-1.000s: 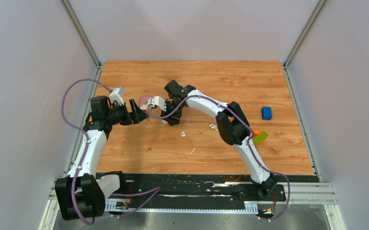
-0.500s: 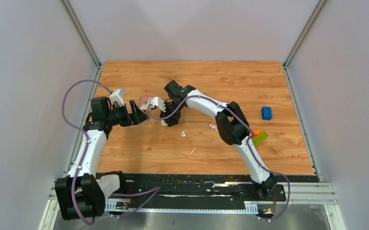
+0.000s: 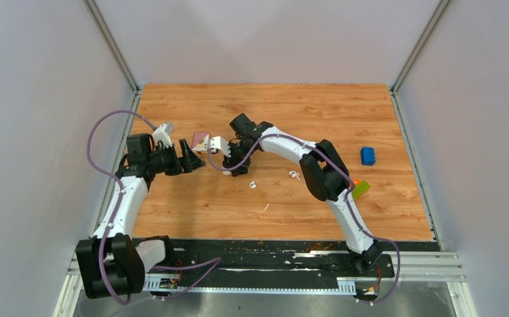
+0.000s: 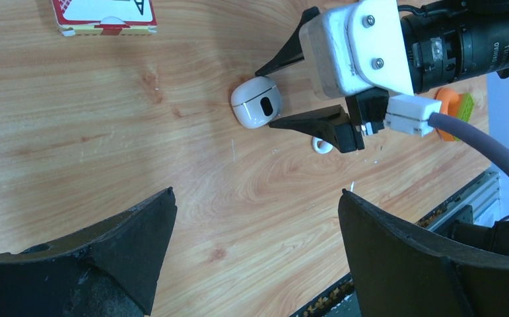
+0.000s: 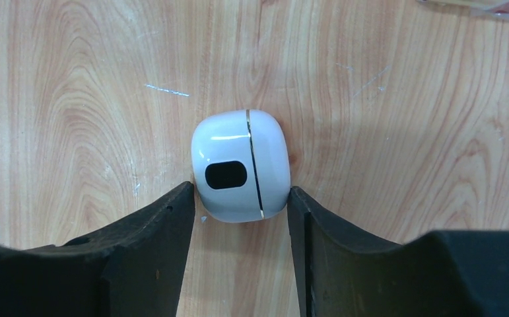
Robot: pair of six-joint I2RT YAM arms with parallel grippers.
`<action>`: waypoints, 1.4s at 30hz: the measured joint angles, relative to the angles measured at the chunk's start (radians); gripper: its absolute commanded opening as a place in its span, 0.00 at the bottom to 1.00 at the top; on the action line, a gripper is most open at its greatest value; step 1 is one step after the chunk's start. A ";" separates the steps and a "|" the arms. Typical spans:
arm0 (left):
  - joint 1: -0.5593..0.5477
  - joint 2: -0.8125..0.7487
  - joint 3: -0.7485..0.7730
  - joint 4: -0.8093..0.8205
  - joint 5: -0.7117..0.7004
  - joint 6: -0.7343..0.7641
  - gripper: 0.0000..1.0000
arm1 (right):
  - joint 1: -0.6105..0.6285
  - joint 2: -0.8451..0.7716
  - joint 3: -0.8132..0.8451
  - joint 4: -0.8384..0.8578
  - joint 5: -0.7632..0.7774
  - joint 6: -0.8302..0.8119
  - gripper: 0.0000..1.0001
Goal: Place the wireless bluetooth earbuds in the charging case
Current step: Pick up the charging case at the center of the board.
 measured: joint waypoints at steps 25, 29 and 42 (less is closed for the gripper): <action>0.000 0.002 0.000 0.000 -0.004 0.006 0.98 | 0.001 0.011 0.020 -0.070 -0.071 -0.110 0.25; 0.000 0.011 0.000 0.000 -0.003 0.006 0.98 | 0.001 -0.034 -0.051 -0.032 -0.055 -0.042 0.23; -0.138 0.094 0.100 0.051 0.156 0.007 0.91 | -0.010 -0.434 -0.294 0.117 0.077 0.068 0.23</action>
